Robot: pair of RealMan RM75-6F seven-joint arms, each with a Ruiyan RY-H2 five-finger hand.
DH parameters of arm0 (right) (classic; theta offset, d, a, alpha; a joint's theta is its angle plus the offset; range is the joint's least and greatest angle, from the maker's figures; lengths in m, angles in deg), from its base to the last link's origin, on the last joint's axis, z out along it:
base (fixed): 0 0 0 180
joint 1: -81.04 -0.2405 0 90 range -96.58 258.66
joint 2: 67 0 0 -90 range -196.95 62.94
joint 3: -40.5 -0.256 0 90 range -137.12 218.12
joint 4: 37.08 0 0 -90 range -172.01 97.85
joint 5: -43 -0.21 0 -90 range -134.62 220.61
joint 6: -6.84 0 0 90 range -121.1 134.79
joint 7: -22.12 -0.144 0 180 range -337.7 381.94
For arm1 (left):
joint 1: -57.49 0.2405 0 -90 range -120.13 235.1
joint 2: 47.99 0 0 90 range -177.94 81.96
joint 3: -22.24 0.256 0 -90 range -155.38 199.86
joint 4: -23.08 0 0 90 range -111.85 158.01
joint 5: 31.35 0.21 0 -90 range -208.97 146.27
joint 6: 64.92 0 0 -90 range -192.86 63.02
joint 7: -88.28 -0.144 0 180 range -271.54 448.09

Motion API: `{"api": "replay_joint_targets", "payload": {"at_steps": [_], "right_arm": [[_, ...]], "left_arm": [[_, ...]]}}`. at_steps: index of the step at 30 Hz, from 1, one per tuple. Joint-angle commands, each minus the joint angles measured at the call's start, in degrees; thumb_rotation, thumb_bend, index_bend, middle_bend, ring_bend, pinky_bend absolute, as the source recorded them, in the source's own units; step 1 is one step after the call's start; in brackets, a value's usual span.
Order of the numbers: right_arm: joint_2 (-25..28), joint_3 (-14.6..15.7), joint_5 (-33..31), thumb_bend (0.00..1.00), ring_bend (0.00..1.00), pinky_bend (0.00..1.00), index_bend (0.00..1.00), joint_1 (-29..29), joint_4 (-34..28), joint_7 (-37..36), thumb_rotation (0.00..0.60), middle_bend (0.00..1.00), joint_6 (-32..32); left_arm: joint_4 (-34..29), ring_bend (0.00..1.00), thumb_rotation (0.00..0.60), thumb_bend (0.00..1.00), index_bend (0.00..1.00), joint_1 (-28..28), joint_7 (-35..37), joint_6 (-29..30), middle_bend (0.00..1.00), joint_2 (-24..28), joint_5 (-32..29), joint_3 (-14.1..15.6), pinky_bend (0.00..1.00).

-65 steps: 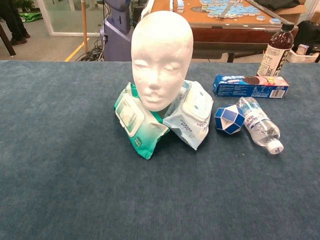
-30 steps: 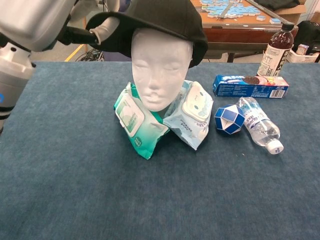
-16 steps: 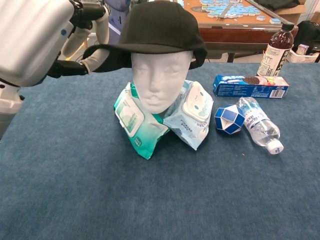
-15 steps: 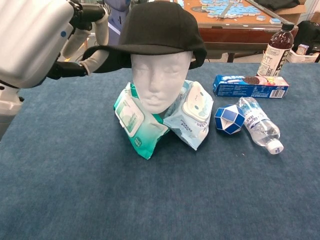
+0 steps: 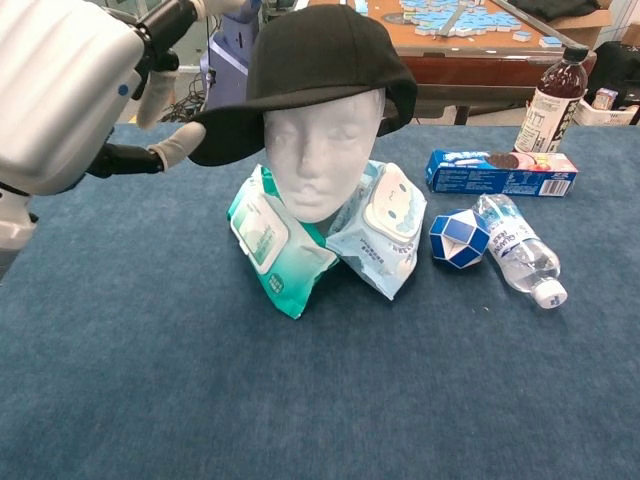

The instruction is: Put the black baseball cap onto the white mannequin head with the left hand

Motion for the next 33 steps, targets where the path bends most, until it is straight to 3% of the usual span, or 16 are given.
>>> {"api": "replay_joint_targets", "payload": {"at_steps": [1, 5, 10, 14, 18, 22, 26, 33], "right_arm": [[0.0, 0.0, 0.0, 0.00, 0.13, 0.20, 0.18, 0.0, 0.0, 0.2, 0.600, 0.27, 0.1], [-0.2, 0.0, 0.0, 0.00, 0.13, 0.20, 0.18, -0.1, -0.1, 0.5, 0.600, 0.27, 0.1], [-0.5, 0.0, -0.3, 0.00, 0.13, 0.20, 0.18, -0.2, -0.3, 1.6, 0.600, 0.27, 0.4], [-0.8, 0.0, -0.4, 0.00, 0.13, 0.20, 0.18, -0.3, -0.6, 2.9, 0.600, 0.27, 0.6], [-1.3, 0.0, -0.7, 0.00, 0.14, 0.20, 0.18, -0.5, -0.8, 4.5, 0.600, 0.28, 1.0], [-1.8, -0.1, -1.1, 0.00, 0.14, 0.20, 0.18, -0.7, -1.1, 6.0, 0.600, 0.28, 1.4], [-2.2, -0.1, -1.4, 0.00, 0.14, 0.20, 0.18, -0.9, -1.3, 7.3, 0.600, 0.28, 1.8], [-2.9, -0.4, -2.7, 0.00, 0.14, 0.20, 0.18, -1.3, -1.5, 9.5, 0.600, 0.28, 2.6]], "left_arm": [[-2.3, 0.59, 0.600, 0.22, 0.04, 1.7, -2.1, -0.6, 0.73, 1.2, -1.1, 0.3, 0.83], [-6.2, 0.58, 0.600, 0.22, 0.08, 4.8, -4.9, -0.1, 0.72, 3.8, -1.9, 1.3, 0.83], [-10.5, 0.58, 0.600, 0.22, 0.42, 9.4, -2.5, 2.2, 0.71, 8.3, -2.2, 3.9, 0.83], [-15.9, 0.59, 0.600, 0.22, 0.47, 13.1, 0.5, 1.8, 0.71, 14.2, -3.7, 6.8, 0.83], [-20.9, 0.56, 0.600, 0.22, 0.48, 15.3, 9.1, -0.3, 0.69, 22.9, -4.2, 11.1, 0.81], [-22.1, 0.55, 0.600, 0.22, 0.48, 17.0, 16.0, -1.4, 0.68, 28.8, -4.0, 14.2, 0.81], [-20.4, 0.55, 0.600, 0.22, 0.49, 19.7, 19.2, 1.3, 0.68, 30.3, -4.1, 14.1, 0.81], [-12.0, 0.55, 0.600, 0.22, 0.52, 23.7, 27.9, 4.5, 0.68, 28.0, -8.5, 11.1, 0.81]]}}
